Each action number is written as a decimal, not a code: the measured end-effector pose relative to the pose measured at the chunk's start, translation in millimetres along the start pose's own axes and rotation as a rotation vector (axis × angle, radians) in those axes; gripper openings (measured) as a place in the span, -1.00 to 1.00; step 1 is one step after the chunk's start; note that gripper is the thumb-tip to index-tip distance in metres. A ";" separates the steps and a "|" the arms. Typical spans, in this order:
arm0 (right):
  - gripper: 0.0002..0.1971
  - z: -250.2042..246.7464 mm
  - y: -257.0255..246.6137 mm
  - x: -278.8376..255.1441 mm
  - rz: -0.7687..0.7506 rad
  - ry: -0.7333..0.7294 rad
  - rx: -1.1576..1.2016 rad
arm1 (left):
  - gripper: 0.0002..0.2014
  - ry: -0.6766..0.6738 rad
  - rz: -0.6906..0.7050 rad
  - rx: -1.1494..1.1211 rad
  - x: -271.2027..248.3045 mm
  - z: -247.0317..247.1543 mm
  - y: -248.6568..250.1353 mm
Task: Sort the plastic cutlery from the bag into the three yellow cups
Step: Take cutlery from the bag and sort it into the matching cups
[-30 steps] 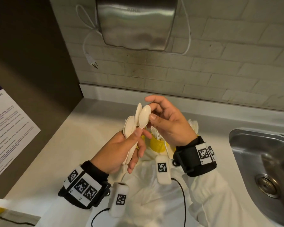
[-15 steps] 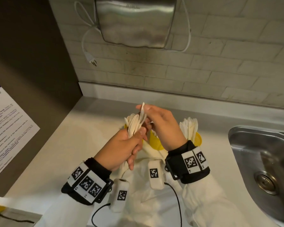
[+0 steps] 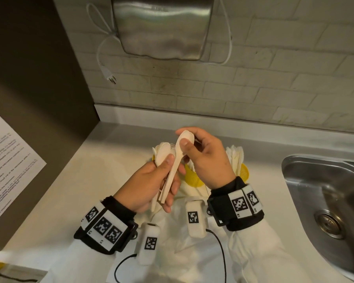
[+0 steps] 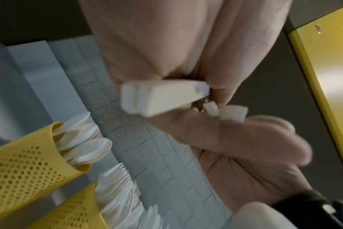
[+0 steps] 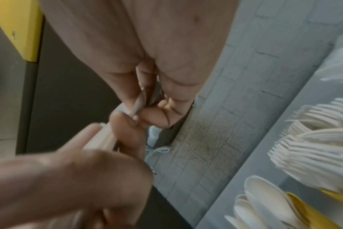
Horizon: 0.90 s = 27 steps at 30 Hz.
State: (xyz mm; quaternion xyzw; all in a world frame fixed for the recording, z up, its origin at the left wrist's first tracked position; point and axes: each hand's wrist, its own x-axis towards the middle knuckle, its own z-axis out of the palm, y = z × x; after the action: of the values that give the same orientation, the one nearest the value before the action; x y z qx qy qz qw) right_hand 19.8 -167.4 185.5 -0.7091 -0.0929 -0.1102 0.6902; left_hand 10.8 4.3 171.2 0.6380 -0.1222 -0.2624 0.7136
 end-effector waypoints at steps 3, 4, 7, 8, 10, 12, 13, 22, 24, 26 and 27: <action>-0.79 -4.9 -1.9 -1.9 -0.046 -0.069 0.059 | -0.43 0.008 -0.051 -0.088 2.2 0.3 3.6; -0.78 -4.0 -2.7 -2.7 -0.055 -0.102 0.067 | -0.39 0.010 -0.066 -0.101 3.7 1.3 4.8; -0.75 2.2 0.7 -3.4 -0.093 -0.113 -0.004 | -0.20 0.032 -0.065 -0.169 8.8 4.9 7.7; -0.74 4.1 3.3 -2.9 -0.106 -0.089 -0.045 | -0.14 0.025 -0.059 -0.190 10.6 5.6 7.9; -0.67 6.9 7.9 -1.9 -0.106 -0.059 -0.134 | -0.12 -0.028 -0.061 -0.192 13.1 4.6 6.1; -0.58 8.2 9.8 -2.2 -0.085 -0.100 -0.218 | -0.14 -0.091 -0.094 -0.157 14.7 1.8 3.7; -0.58 7.9 10.0 -2.8 -0.067 -0.145 -0.234 | -0.14 -0.128 -0.114 -0.139 14.9 -0.1 3.1; -0.81 -6.9 9.3 11.6 -0.206 0.034 -0.390 | -0.53 0.060 0.088 0.152 28.2 -7.0 1.2; -0.82 -8.1 4.9 14.1 -0.110 -0.061 -0.327 | -0.60 0.046 0.085 0.226 31.2 -10.2 -0.1; -0.87 -7.8 5.1 18.5 -0.063 -0.141 -0.306 | -0.58 -0.010 0.084 0.230 34.3 -12.2 -0.1; -0.90 -8.2 6.7 21.8 -0.089 -0.124 -0.355 | -0.54 -0.012 0.100 0.231 36.4 -14.3 -1.4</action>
State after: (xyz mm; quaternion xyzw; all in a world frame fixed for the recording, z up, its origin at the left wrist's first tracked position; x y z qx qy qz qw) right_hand 42.4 -176.3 185.5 -0.8203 -0.1456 -0.1115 0.5418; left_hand 48.1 -3.0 161.8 0.7074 -0.1877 -0.2145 0.6468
